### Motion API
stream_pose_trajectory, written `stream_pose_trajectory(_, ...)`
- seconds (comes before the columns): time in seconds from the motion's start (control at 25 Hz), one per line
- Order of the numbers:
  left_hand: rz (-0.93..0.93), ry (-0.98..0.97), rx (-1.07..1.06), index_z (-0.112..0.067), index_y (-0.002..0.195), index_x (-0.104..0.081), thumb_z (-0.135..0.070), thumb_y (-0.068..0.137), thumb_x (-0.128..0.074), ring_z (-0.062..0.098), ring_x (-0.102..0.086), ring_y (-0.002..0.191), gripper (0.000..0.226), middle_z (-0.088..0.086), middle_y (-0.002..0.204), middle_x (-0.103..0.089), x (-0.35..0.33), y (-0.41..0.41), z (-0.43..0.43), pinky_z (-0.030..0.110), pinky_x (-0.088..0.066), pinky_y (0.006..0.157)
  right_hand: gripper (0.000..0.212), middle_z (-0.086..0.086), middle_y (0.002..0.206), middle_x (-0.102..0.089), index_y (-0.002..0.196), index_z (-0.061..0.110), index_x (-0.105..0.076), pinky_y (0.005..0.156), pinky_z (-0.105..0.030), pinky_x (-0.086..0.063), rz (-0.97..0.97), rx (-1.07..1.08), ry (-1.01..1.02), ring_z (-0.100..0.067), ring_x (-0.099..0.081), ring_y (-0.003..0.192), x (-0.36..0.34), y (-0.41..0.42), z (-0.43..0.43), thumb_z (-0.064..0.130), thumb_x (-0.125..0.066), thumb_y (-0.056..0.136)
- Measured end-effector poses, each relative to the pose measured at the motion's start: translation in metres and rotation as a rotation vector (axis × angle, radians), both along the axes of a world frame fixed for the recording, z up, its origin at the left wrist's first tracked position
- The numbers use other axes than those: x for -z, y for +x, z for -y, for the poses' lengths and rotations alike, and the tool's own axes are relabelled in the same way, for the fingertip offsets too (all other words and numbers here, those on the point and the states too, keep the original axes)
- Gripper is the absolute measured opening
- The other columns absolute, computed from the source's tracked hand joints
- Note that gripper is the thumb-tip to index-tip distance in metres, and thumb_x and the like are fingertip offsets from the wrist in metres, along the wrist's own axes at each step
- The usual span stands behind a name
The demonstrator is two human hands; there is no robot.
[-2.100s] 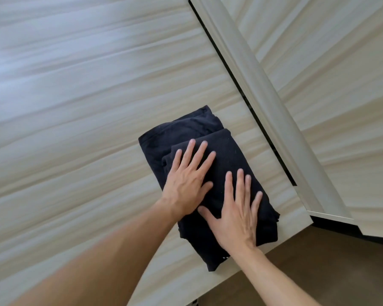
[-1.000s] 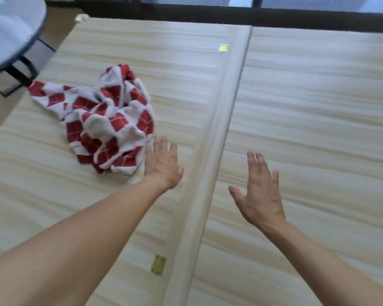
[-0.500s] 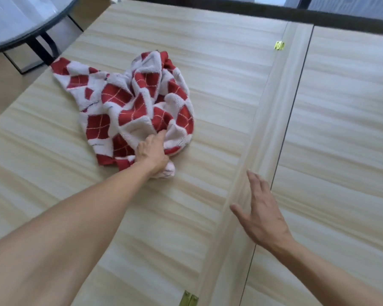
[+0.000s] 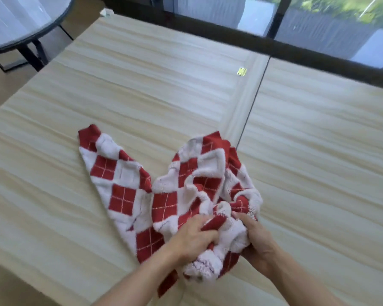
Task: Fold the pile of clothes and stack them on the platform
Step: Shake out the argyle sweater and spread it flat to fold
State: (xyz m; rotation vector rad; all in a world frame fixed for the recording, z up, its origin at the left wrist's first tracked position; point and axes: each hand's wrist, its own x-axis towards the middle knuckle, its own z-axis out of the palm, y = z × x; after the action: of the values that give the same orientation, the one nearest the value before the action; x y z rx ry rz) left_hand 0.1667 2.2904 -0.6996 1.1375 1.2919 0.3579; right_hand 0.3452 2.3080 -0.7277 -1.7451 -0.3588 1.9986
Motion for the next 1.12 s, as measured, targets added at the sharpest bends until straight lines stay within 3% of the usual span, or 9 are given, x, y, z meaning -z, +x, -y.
stream_pose_trajectory(0.2, -0.098, 0.259, -0.154, -0.009, 0.095, -0.074, -0.044, 0.085, -0.055, 0.010, -0.054, 0.064, 0.041, -0.005, 0.072, -0.064, -0.187, 0.021, -0.072, 0.035, -0.045, 0.064, 0.032, 0.001, 0.089, -0.078, 0.110, 0.018, -0.072, 0.063, -0.031, -0.055, 0.196, -0.130, 0.252, -0.015, -0.071, 0.074, -0.184, 0.056, -0.031, 0.043, -0.057, 0.098)
stream_pose_trajectory(0.36, -0.044, 0.297, -0.203, -0.011, 0.078, -0.065, -0.015, 0.096, -0.052, 0.013, -0.052, 0.055, 0.023, -0.003, 0.060, -0.058, -0.409, 0.040, -0.087, 0.025, -0.042, 0.052, 0.040, 0.001, 0.116, -0.069, 0.105, 0.026, -0.071, 0.090, -0.049, -0.056, 0.410, -0.459, 0.690, -0.018, -0.066, 0.105, -0.407, 0.099, -0.033, 0.059, -0.068, 0.084)
stream_pose_trajectory(0.48, 0.117, 0.345, -0.305, -0.018, 0.075, -0.065, -0.020, 0.097, -0.060, 0.014, -0.061, 0.061, 0.022, 0.003, 0.067, -0.065, -0.560, 0.054, -0.076, 0.022, -0.050, 0.058, 0.088, 0.017, 0.136, -0.032, 0.134, 0.033, -0.043, 0.104, -0.030, -0.041, 0.788, -0.490, 1.170, -0.006, -0.040, 0.127, -0.561, 0.129, -0.002, 0.078, -0.069, 0.062)
stream_pose_trajectory(0.56, 0.250, 0.378, -0.325, -0.014, 0.088, -0.067, -0.019, 0.098, -0.060, 0.018, -0.061, 0.079, 0.013, 0.011, 0.089, -0.065, -0.648, 0.068, -0.058, 0.030, -0.050, 0.078, 0.108, 0.026, 0.144, -0.023, 0.148, 0.040, -0.024, 0.103, -0.020, -0.035, 0.734, -0.539, 1.397, 0.004, -0.035, 0.130, -0.651, 0.134, 0.034, 0.075, -0.074, 0.059)
stream_pose_trajectory(0.64, 0.401, 0.414, -0.232, -0.010, 0.101, -0.065, -0.026, 0.101, -0.054, 0.022, -0.060, 0.086, 0.020, 0.012, 0.095, -0.064, -0.721, 0.090, -0.033, 0.034, -0.051, 0.084, 0.095, 0.015, 0.147, -0.035, 0.144, 0.036, -0.031, 0.098, -0.015, -0.039, 0.709, -0.601, 1.568, 0.001, -0.041, 0.129, -0.713, 0.127, 0.058, 0.063, -0.078, 0.066)
stream_pose_trajectory(0.76, 0.697, 0.403, -0.074, -0.002, 0.127, -0.059, -0.057, 0.089, -0.060, 0.026, -0.065, 0.102, 0.067, 0.014, 0.105, -0.067, -0.792, 0.121, 0.012, 0.035, -0.053, 0.094, 0.015, 0.002, 0.100, -0.066, 0.098, 0.030, -0.054, 0.066, -0.021, -0.044, 0.765, -0.112, 1.642, -0.005, -0.060, 0.085, -0.793, 0.123, 0.062, 0.041, -0.063, 0.091)
stream_pose_trajectory(0.88, 0.432, 0.787, 0.076, -0.012, 0.127, -0.061, -0.028, 0.083, -0.077, 0.020, -0.069, 0.111, 0.050, 0.005, 0.114, -0.072, -0.800, 0.153, 0.058, 0.033, -0.055, 0.096, 0.033, 0.005, 0.069, -0.062, 0.070, 0.023, -0.055, 0.058, -0.030, -0.039, 0.707, 0.082, 1.600, -0.013, -0.056, 0.065, -0.858, 0.141, 0.058, 0.038, -0.052, 0.099)
stream_pose_trajectory(0.96, 0.235, 1.000, -0.067, -0.014, 0.125, -0.063, -0.003, 0.079, -0.080, 0.012, -0.072, 0.104, 0.050, 0.002, 0.110, -0.075, -0.801, 0.171, 0.069, 0.028, -0.057, 0.089, 0.036, 0.007, 0.059, -0.058, 0.064, 0.020, -0.056, 0.058, -0.032, -0.037, 0.603, 0.121, 1.570, -0.008, -0.053, 0.056, -0.884, 0.155, 0.064, 0.035, -0.058, 0.097)
stream_pose_trajectory(1.12, 0.439, 0.971, -0.357, -0.009, 0.110, -0.066, 0.017, 0.089, -0.048, 0.026, -0.070, 0.084, 0.038, 0.021, 0.096, -0.071, -0.830, 0.181, 0.064, 0.040, -0.057, 0.073, 0.021, 0.003, 0.070, -0.058, 0.081, 0.015, -0.060, 0.058, -0.030, -0.038, 0.823, 0.020, 1.573, -0.012, -0.052, 0.060, -0.905, 0.186, 0.080, 0.032, -0.071, 0.087)
